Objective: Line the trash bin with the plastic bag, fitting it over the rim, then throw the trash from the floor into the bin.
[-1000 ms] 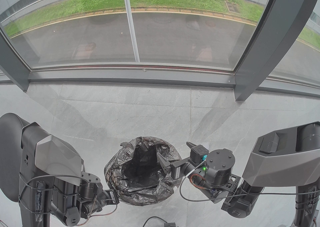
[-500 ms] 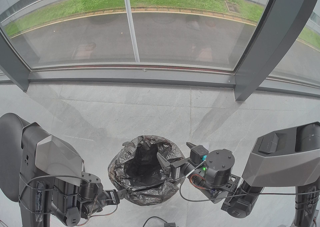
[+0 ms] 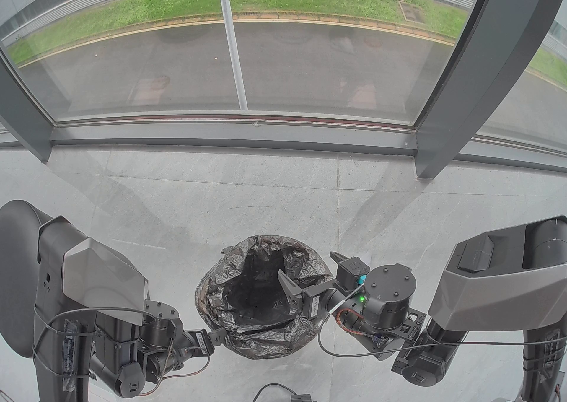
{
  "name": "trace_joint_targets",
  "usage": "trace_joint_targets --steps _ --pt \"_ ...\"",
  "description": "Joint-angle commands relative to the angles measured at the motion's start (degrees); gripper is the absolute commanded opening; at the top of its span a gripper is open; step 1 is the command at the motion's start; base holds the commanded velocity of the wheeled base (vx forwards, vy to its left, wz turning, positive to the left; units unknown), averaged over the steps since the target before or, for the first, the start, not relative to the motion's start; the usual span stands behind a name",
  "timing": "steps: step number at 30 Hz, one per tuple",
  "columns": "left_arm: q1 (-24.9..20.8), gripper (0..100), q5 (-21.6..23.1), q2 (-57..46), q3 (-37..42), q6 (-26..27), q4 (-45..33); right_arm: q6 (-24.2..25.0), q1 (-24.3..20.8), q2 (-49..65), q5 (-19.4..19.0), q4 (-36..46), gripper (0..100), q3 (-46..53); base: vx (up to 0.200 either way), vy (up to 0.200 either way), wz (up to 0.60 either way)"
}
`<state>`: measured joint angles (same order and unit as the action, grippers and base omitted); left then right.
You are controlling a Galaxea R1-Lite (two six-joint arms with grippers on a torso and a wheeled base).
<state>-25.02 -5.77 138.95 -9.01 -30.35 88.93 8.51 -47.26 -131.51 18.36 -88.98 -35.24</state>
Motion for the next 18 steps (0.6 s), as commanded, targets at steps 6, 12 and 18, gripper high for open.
trace_joint_targets --steps 6,12,18 --pt "1.28 100 0.05 -0.08 -5.93 0.12 -4.03 0.02 -0.02 0.12 0.01 -0.49 100 0.0 0.0 0.0 0.0" --pt "1.72 100 0.05 -0.34 -9.71 0.03 -6.49 0.02 -0.02 0.12 0.01 -0.49 100 0.0 0.0 0.0 0.0" --pt "1.37 100 0.05 -2.1 -10.59 0.03 -6.66 0.02 -0.02 0.03 0.01 -0.49 100 0.0 0.0 0.0 0.0"
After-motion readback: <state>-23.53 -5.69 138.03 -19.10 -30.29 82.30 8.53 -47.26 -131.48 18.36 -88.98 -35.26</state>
